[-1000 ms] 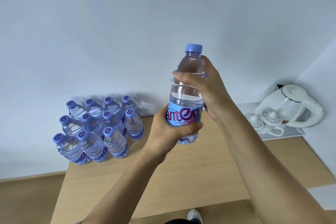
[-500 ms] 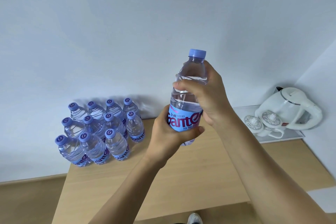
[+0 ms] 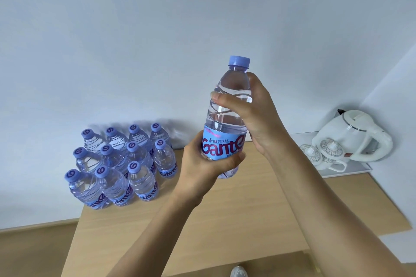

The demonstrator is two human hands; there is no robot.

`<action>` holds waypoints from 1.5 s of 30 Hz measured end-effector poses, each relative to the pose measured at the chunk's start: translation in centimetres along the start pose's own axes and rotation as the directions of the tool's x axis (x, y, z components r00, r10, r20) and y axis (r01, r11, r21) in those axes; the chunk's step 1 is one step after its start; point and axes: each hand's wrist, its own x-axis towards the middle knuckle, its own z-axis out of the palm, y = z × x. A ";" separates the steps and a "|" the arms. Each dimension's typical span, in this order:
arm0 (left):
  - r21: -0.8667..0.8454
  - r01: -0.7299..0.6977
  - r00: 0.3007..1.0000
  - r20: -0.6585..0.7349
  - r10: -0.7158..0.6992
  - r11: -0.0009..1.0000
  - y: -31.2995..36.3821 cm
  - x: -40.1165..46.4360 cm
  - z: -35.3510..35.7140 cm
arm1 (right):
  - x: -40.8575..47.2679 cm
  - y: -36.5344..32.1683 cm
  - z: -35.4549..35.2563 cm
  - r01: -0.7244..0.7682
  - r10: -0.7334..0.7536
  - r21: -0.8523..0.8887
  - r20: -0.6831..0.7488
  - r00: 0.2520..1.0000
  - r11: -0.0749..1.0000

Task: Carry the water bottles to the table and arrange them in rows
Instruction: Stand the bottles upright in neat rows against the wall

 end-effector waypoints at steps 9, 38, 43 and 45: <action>0.040 0.024 1.000 0.004 -0.024 0.999 -0.8 -0.1 -0.6 | 0.0 0.8 0.4 0.004 -0.004 -0.027 -0.001 1.000 1.000; 0.120 0.382 0.924 -0.026 -0.382 0.916 -13.2 -5.5 -9.9 | -3.2 15.5 4.5 -0.333 0.437 -0.373 0.242 0.866 0.866; 0.182 0.395 0.917 -0.141 -0.373 0.901 -16.2 -5.5 -11.4 | -4.2 18.1 5.1 -0.300 0.464 -0.481 0.267 0.844 0.824; 0.189 0.395 0.915 -0.170 -0.366 0.899 -17.5 -5.4 -11.9 | -4.7 19.3 5.4 -0.306 0.477 -0.497 0.261 0.839 0.812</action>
